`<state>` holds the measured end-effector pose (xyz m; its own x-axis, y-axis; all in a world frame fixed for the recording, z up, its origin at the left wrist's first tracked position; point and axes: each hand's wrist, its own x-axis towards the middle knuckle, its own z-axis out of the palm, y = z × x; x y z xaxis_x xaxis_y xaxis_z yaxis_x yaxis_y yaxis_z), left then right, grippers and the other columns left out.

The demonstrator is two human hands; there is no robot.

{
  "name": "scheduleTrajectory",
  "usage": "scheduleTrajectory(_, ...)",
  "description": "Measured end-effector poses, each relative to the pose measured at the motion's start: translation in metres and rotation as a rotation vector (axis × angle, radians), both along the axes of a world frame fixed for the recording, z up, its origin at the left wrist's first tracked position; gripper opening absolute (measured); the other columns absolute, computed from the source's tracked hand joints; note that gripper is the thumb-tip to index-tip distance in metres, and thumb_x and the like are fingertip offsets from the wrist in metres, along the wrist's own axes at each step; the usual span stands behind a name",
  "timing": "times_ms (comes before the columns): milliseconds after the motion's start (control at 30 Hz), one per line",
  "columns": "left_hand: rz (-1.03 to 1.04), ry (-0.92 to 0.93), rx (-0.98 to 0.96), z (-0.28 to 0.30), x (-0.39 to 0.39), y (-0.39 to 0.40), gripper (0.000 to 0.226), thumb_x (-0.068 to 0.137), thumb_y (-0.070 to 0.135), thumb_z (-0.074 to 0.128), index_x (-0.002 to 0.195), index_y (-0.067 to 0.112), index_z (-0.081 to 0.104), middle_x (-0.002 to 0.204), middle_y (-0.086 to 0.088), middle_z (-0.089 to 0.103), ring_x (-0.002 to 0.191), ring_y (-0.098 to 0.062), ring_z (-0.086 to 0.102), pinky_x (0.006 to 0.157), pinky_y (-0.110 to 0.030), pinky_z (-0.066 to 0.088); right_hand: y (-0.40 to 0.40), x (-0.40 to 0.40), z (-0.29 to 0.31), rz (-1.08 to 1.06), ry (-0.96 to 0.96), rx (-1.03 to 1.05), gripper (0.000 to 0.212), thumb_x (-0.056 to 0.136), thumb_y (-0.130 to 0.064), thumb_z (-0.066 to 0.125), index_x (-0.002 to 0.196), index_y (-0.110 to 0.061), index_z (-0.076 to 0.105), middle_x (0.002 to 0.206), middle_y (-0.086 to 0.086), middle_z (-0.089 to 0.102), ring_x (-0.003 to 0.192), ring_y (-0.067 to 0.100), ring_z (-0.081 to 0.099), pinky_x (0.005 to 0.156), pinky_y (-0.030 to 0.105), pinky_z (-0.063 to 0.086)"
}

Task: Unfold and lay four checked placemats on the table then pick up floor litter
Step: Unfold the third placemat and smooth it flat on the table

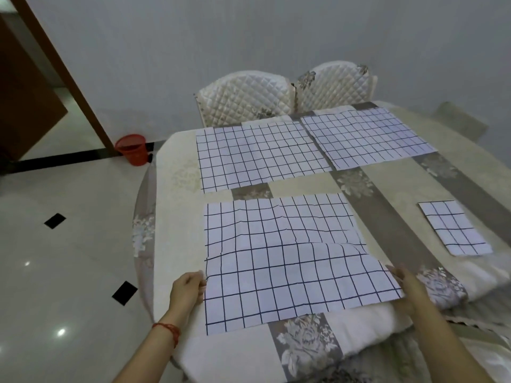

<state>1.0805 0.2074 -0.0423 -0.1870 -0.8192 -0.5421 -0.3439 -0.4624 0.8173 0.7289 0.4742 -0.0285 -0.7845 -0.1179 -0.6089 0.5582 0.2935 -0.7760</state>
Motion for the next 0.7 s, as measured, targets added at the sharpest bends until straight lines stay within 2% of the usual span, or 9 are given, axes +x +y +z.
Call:
scheduleTrajectory(33, -0.008, -0.033, -0.011, -0.001, -0.002, -0.002, 0.020, 0.088, 0.013, 0.055, 0.070, 0.006, 0.058, 0.064, -0.007, 0.053, 0.059, -0.021, 0.047, 0.056, -0.026, 0.040, 0.003, 0.004, 0.006, -0.004, -0.029, 0.016, 0.035, 0.096, -0.032, 0.039, 0.083, -0.006, 0.060, 0.054, 0.003, 0.070, 0.072, 0.026, 0.059, 0.065, 0.037, 0.049)
scheduleTrajectory(67, -0.006, -0.068, -0.020, -0.002, -0.005, -0.003, 0.013, 0.085, 0.013, 0.059, 0.075, 0.006, 0.061, 0.070, -0.008, 0.057, 0.067, -0.023, 0.051, 0.063, -0.028, 0.043, 0.002, 0.005, 0.006, -0.003, -0.047, 0.013, 0.037, 0.095, -0.035, 0.041, 0.083, -0.005, 0.059, 0.048, 0.002, 0.067, 0.064, 0.022, 0.059, 0.058, 0.033, 0.049)
scheduleTrajectory(100, -0.004, -0.092, -0.025, -0.002, -0.007, -0.003, 0.008, 0.083, 0.013, 0.061, 0.084, 0.005, 0.064, 0.079, -0.009, 0.061, 0.077, -0.025, 0.055, 0.072, -0.031, 0.046, 0.000, 0.005, 0.008, 0.002, -0.032, 0.026, 0.036, 0.091, -0.036, 0.049, 0.087, -0.001, 0.061, 0.055, 0.005, 0.069, 0.063, 0.021, 0.061, 0.058, 0.030, 0.052)
scheduleTrajectory(167, 0.011, -0.133, -0.027, -0.003, -0.011, -0.002, 0.020, 0.081, 0.013, 0.064, 0.098, 0.002, 0.064, 0.095, -0.012, 0.063, 0.093, -0.028, 0.057, 0.090, -0.036, 0.046, -0.004, 0.004, 0.007, 0.059, 0.026, 0.117, 0.040, 0.080, -0.029, 0.067, 0.100, 0.005, 0.063, 0.088, 0.014, 0.069, 0.080, 0.025, 0.062, 0.075, 0.034, 0.052)
scheduleTrajectory(300, 0.032, -0.175, -0.073, -0.002, -0.017, 0.000, 0.027, 0.079, 0.010, 0.067, 0.104, 0.002, 0.062, 0.105, -0.015, 0.064, 0.103, -0.033, 0.058, 0.097, -0.038, 0.044, -0.007, 0.005, 0.007, 0.109, 0.143, 0.246, 0.029, 0.080, -0.002, 0.066, 0.105, 0.013, 0.062, 0.107, 0.023, 0.062, 0.094, 0.027, 0.055, 0.080, 0.032, 0.043)
scheduleTrajectory(400, 0.054, -0.163, -0.089, 0.003, -0.018, 0.000, 0.029, 0.075, 0.005, 0.069, 0.103, 0.004, 0.062, 0.094, -0.014, 0.065, 0.092, -0.032, 0.061, 0.085, -0.033, 0.047, -0.012, 0.002, 0.005, 0.098, 0.239, 0.307, 0.027, 0.079, -0.006, 0.068, 0.102, 0.009, 0.065, 0.114, 0.024, 0.064, 0.103, 0.033, 0.058, 0.093, 0.037, 0.042)
scheduleTrajectory(500, 0.051, -0.125, -0.051, 0.007, -0.018, 0.000, 0.030, 0.074, 0.002, 0.069, 0.102, 0.004, 0.060, 0.072, -0.011, 0.062, 0.060, -0.025, 0.058, 0.057, -0.026, 0.049, -0.016, -0.004, 0.004, 0.113, 0.307, 0.398, 0.020, 0.081, -0.010, 0.066, 0.092, 0.006, 0.067, 0.107, 0.025, 0.066, 0.105, 0.038, 0.057, 0.093, 0.040, 0.042)
scheduleTrajectory(567, 0.040, -0.112, -0.017, 0.005, -0.018, 0.001, 0.030, 0.075, 0.001, 0.069, 0.102, 0.005, 0.058, 0.065, -0.011, 0.061, 0.052, -0.022, 0.055, 0.042, -0.019, 0.049, -0.019, -0.008, 0.004, 0.118, 0.338, 0.420, 0.018, 0.082, -0.010, 0.064, 0.090, 0.005, 0.067, 0.105, 0.027, 0.066, 0.104, 0.040, 0.057, 0.093, 0.042, 0.042)
scheduleTrajectory(700, 0.031, -0.131, -0.010, 0.001, -0.018, -0.001, 0.028, 0.077, 0.005, 0.069, 0.102, 0.004, 0.059, 0.068, -0.012, 0.061, 0.053, -0.021, 0.055, 0.037, -0.013, 0.047, -0.021, -0.005, 0.004, 0.141, 0.364, 0.441, 0.023, 0.084, -0.012, 0.062, 0.097, 0.006, 0.067, 0.109, 0.027, 0.064, 0.107, 0.041, 0.055, 0.093, 0.041, 0.041)
